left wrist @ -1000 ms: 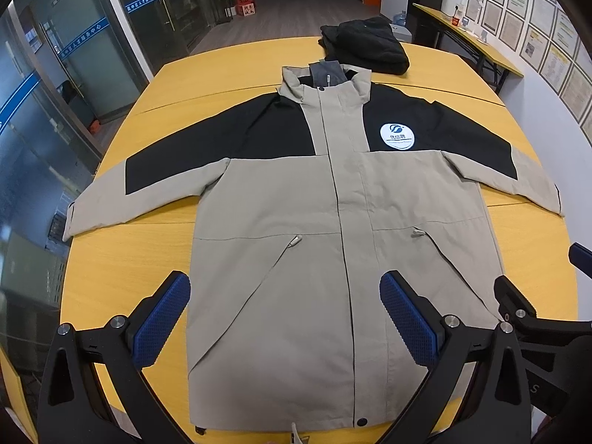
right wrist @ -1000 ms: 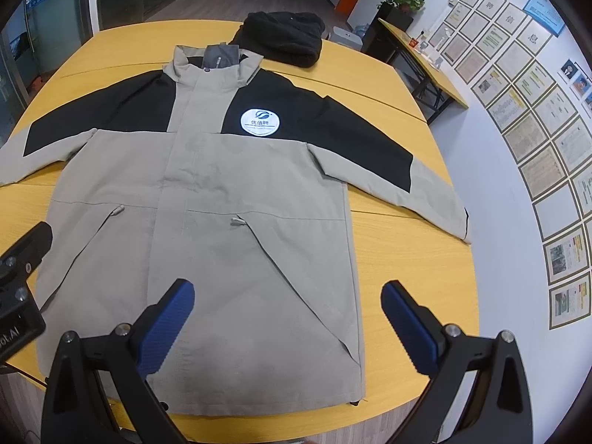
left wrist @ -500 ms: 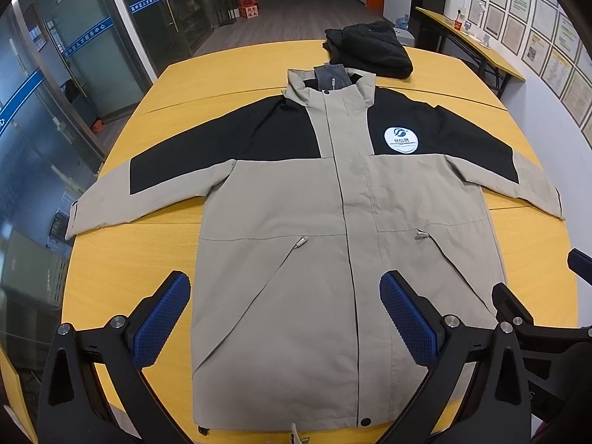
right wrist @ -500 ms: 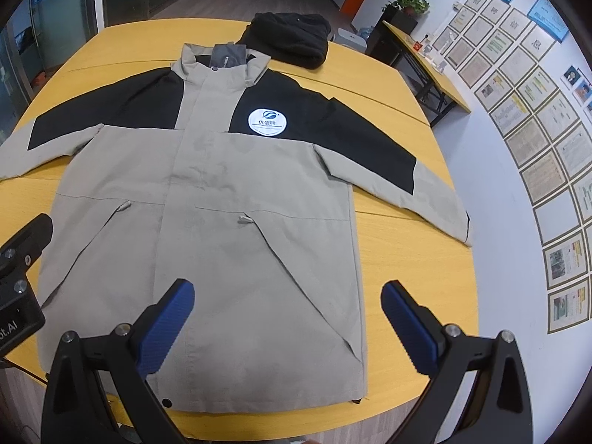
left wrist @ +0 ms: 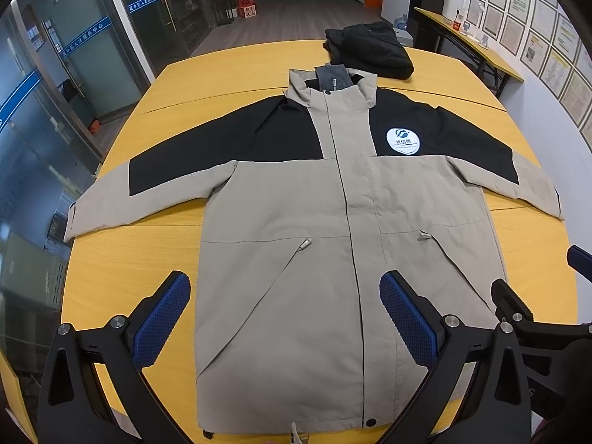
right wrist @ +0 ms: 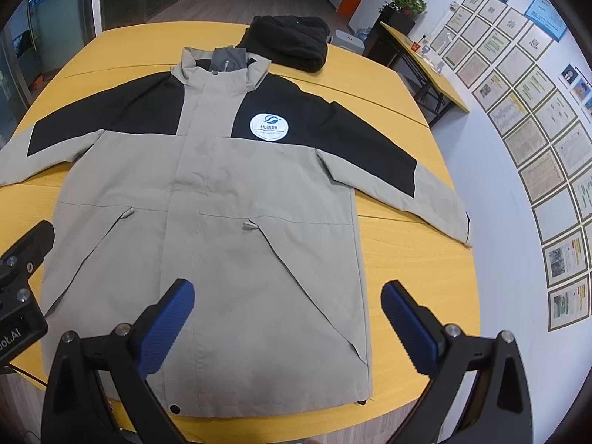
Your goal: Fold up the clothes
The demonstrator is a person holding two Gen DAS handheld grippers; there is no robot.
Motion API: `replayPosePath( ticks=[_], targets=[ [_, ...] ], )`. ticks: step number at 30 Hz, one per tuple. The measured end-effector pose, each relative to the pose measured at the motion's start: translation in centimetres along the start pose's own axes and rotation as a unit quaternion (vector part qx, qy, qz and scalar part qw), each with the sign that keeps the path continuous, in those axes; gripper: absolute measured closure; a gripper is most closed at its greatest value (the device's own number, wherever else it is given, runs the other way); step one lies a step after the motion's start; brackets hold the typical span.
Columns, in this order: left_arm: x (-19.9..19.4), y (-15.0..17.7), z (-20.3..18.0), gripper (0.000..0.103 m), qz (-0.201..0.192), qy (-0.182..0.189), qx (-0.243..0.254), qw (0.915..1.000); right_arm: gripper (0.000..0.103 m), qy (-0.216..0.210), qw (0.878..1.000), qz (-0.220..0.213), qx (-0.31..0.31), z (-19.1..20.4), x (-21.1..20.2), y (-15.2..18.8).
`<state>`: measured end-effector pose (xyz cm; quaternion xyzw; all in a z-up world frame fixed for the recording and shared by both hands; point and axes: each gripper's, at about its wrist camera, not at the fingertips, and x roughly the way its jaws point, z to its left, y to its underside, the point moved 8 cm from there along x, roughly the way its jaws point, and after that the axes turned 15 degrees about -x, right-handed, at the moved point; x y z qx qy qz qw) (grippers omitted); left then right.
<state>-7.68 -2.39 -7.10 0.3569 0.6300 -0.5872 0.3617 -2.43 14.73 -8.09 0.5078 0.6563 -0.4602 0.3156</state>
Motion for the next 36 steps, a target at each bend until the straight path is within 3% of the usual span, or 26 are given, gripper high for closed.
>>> replayPosePath(
  ticks=[22,26,30,32,36],
  targets=[
    [0.1,0.6,-0.7,0.000,0.001,0.008,0.001,1.0000,0.000,0.005,1.000,0.001,0.005,-0.3,0.0,0.7],
    [0.2,0.9,-1.2,0.000,0.001,0.023,-0.005,0.9997,0.000,-0.015,1.000,-0.019,0.003,-0.8,0.2,0.9],
    [0.3,1.2,-1.5,0.000,0.002,0.041,-0.017,0.9990,0.000,-0.012,0.999,-0.046,0.021,-4.6,2.1,1.3],
    [0.5,1.2,-1.3,0.000,0.001,0.032,-0.025,0.9992,0.000,-0.009,0.998,-0.059,0.032,-6.6,3.1,1.6],
    [1.3,1.6,-1.0,0.000,0.004,0.002,-0.031,0.9995,0.000,-0.005,0.993,-0.045,0.111,-16.1,9.3,3.2]
  ],
)
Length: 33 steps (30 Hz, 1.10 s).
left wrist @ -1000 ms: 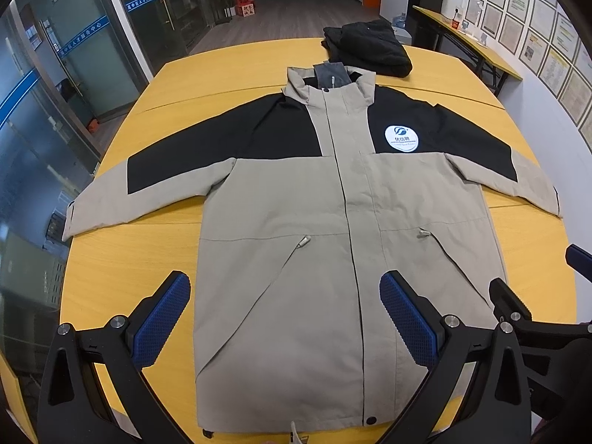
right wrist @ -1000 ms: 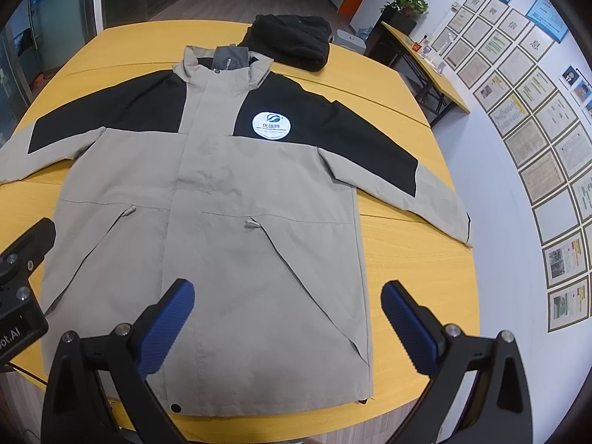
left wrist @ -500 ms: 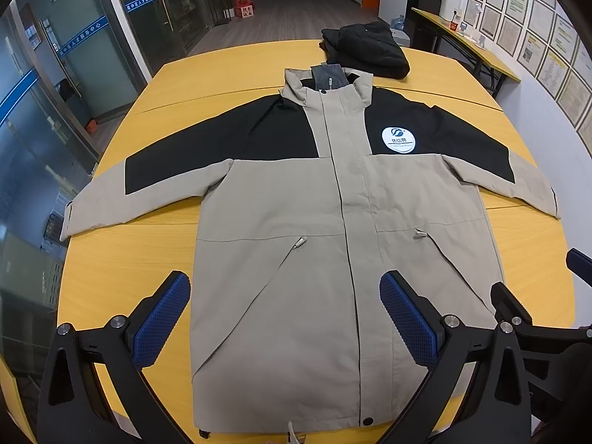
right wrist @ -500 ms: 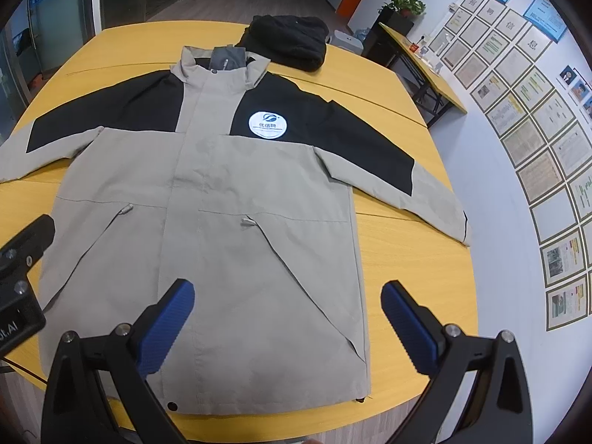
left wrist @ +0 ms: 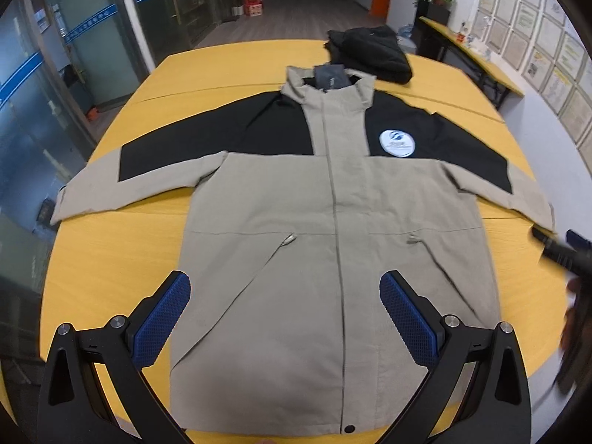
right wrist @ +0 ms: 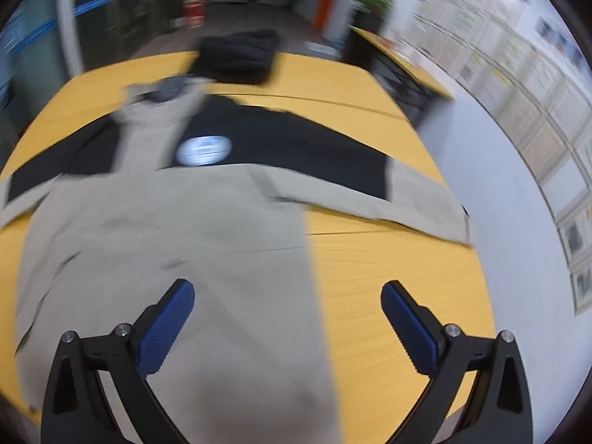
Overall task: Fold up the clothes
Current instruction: 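Grasp the sleeve cuff with the right tool and lift it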
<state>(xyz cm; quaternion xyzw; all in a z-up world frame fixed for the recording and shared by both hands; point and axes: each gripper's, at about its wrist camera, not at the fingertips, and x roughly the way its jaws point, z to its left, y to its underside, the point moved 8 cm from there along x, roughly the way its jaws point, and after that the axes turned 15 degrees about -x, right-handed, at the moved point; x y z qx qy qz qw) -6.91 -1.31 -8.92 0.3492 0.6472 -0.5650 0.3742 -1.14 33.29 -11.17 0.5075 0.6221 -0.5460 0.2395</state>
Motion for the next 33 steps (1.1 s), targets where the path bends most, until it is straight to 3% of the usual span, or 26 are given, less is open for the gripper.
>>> replayPosePath(
  ticks=[7,12,17,21,22,26,27,29,31,32,33],
  targets=[
    [2.4,1.1,-2.1,0.000,0.015,-0.053,0.003,0.9985,0.000,0.039,0.988,0.041,0.141,-20.4,14.3,0.4],
    [4.3,1.4,-5.4,0.000,0.033,-0.060,0.008,0.9976,0.001,0.072,0.973,0.089,0.200,-30.4,22.6,2.8],
    [5.8,1.4,-8.2,0.000,0.048,-0.064,0.013,0.9967,0.003,0.083,0.955,0.131,0.251,-35.7,26.8,6.0],
    [6.4,1.4,-9.7,0.000,0.053,-0.067,0.023,0.9960,0.004,0.056,0.952,0.103,0.283,-36.9,27.6,6.9],
    [6.6,1.5,-10.1,0.000,0.055,-0.067,0.026,0.9959,0.010,0.049,0.953,0.095,0.285,-36.9,27.6,6.9],
    [6.8,1.8,-11.1,0.000,0.059,-0.064,0.036,0.9955,0.014,0.040,0.954,0.082,0.284,-36.9,27.5,6.9],
    [6.7,1.9,-11.4,0.000,0.059,-0.064,0.038,0.9955,0.018,0.039,0.955,0.080,0.282,-36.9,27.5,6.9],
    [6.6,2.2,-11.5,0.000,0.057,-0.064,0.041,0.9955,0.035,0.039,0.957,0.071,0.277,-37.5,27.4,6.8],
    [6.4,2.4,-11.6,0.000,0.056,-0.064,0.042,0.9955,0.063,0.035,0.960,0.061,0.271,-37.8,27.2,6.6],
    [6.4,2.5,-11.4,0.000,0.055,-0.063,0.041,0.9956,0.069,0.028,0.962,0.057,0.266,-37.6,27.3,6.3],
    [6.3,2.7,-11.2,0.000,0.054,-0.064,0.041,0.9957,0.082,0.019,0.964,0.054,0.260,-37.4,27.4,5.8]
  ],
)
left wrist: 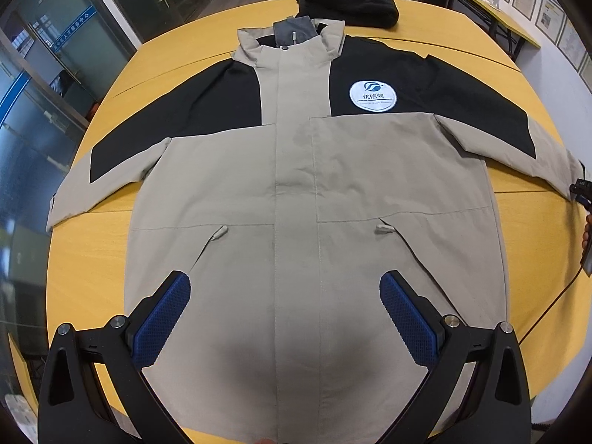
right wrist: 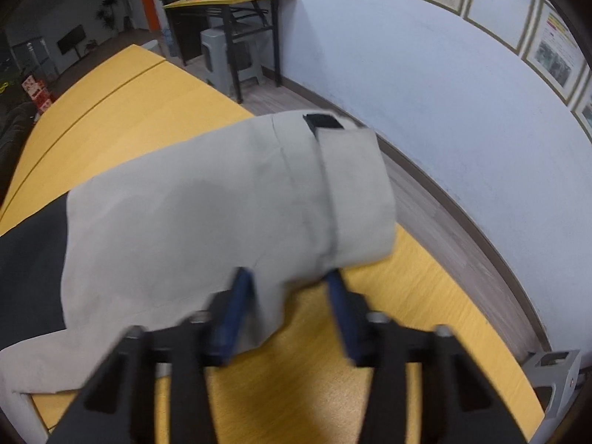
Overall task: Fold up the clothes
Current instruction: 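Grasp the sleeve cuff with the right tool and lift it, then fold the held sleeve across the jacket body and release it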
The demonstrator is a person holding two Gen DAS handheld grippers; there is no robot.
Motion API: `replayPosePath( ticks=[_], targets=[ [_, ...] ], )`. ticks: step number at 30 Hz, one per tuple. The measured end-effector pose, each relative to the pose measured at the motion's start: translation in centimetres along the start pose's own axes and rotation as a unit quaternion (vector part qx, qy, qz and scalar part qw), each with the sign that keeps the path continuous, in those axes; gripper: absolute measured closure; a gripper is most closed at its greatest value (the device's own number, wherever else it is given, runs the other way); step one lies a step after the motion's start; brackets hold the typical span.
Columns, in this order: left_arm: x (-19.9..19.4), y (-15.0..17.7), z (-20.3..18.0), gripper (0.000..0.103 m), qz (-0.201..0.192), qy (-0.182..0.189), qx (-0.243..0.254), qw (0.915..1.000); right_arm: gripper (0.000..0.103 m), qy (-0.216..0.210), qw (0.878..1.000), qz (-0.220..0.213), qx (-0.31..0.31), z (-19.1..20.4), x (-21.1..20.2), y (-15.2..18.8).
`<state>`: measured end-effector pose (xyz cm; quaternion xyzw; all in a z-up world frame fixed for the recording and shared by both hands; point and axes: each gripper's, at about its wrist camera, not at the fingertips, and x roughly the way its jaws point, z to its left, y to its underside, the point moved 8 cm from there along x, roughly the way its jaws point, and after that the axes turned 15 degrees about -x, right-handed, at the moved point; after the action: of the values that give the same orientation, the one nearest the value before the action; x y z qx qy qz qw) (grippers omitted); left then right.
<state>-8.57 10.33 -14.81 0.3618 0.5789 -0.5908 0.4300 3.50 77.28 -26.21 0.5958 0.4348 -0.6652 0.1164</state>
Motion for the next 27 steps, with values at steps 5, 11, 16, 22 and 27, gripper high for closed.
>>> replayPosePath(
  ticks=[5,11,16,22,27],
  targets=[
    [-0.1,1.0,1.4,0.000,-0.006,0.004,-0.010,0.9999,0.093,0.007,0.999,-0.044,-0.024,1.8,-2.2,-2.1],
    [0.3,0.8,3.8,0.000,-0.015,0.028,-0.028,0.9991,0.096,0.026,0.976,-0.185,-0.112,9.4,-13.0,-6.5],
    [1.0,-0.3,7.2,0.000,-0.026,0.061,-0.049,0.9966,0.097,-0.030,0.934,-0.271,-0.229,25.5,-21.9,-8.3],
    [2.0,-1.4,14.5,0.000,-0.042,0.073,-0.083,0.9930,0.100,-0.121,0.881,-0.286,-0.357,49.4,-27.0,-3.0],
    [4.0,-0.7,21.8,0.000,-0.035,0.058,-0.121,0.9903,0.100,-0.188,0.846,-0.250,-0.431,67.2,-26.9,6.9]
  ],
)
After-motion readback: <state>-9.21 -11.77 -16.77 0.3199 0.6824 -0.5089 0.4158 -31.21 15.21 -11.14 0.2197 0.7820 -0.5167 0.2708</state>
